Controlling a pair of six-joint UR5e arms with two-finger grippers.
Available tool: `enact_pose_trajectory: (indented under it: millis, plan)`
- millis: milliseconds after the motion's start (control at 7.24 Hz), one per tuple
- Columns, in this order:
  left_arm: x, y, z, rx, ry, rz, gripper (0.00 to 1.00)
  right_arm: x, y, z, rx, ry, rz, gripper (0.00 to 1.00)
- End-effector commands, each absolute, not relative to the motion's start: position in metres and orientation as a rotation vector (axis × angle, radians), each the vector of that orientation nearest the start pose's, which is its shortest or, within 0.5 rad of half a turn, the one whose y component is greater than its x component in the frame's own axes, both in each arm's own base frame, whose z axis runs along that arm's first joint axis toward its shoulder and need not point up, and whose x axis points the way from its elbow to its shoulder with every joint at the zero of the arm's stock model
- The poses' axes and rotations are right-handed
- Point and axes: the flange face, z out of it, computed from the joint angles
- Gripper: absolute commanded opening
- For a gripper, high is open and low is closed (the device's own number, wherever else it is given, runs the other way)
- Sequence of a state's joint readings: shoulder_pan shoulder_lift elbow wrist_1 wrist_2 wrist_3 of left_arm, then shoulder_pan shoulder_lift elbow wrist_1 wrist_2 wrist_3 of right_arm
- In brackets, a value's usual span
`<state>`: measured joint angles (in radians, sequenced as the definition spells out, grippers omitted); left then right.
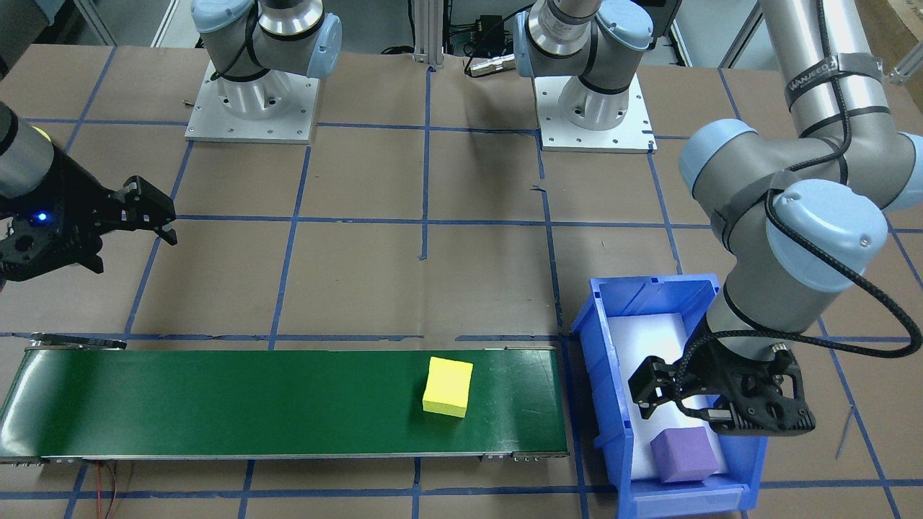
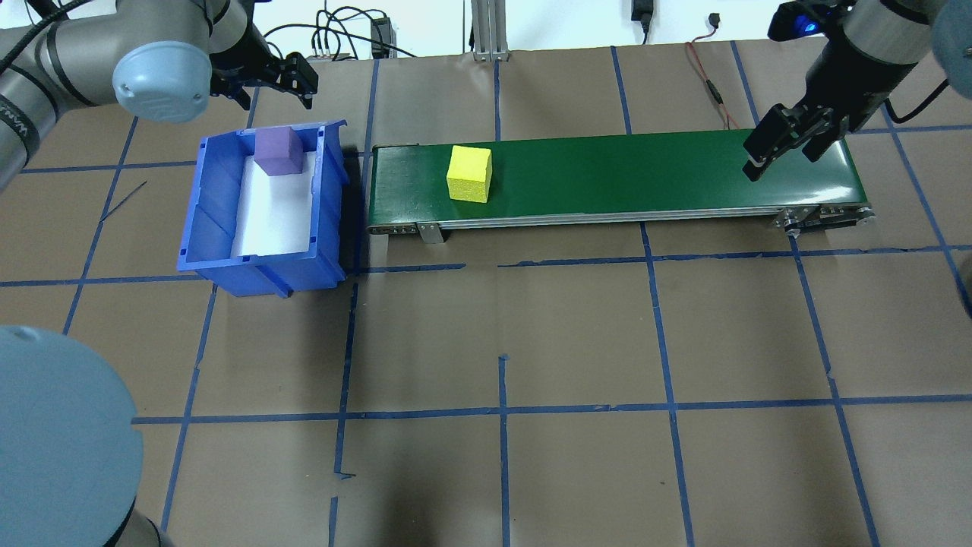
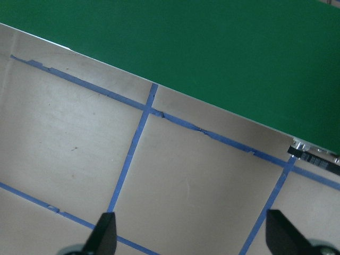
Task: Move block left to right into plate
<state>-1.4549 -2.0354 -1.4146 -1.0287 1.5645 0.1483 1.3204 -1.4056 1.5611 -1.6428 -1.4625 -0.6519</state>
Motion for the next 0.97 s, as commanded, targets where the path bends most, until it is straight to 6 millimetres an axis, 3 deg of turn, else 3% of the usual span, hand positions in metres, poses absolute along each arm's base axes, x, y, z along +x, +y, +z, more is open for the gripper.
enact_pose_trajectory:
  millis: [0,276,414,552,691,829]
  plan:
    - [-0.021,-0.707,0.302,0.098,3.066,-0.39,0.97,-0.008,-0.594,0.396,-0.634,2.961,-0.048,1.0]
    - [-0.012,-0.713,0.273,0.114,3.077,-0.335,0.95,-0.03,-0.613,0.363,-0.493,2.956,0.009,1.0]
    - [-0.006,-0.717,0.258,0.102,3.081,-0.324,0.91,-0.031,-0.617,0.357,-0.415,2.955,0.018,1.0]
    - [-0.005,-0.721,0.253,0.103,3.078,-0.35,0.91,-0.035,-0.632,0.334,-0.299,2.98,-0.009,1.0]
    - [-0.006,-0.722,0.249,0.102,3.087,-0.346,0.91,-0.038,-0.642,0.322,-0.163,3.0,-0.039,1.0]
    - [-0.006,-0.724,0.248,0.102,3.088,-0.347,0.91,-0.033,-0.645,0.32,0.123,2.956,-0.031,1.0]
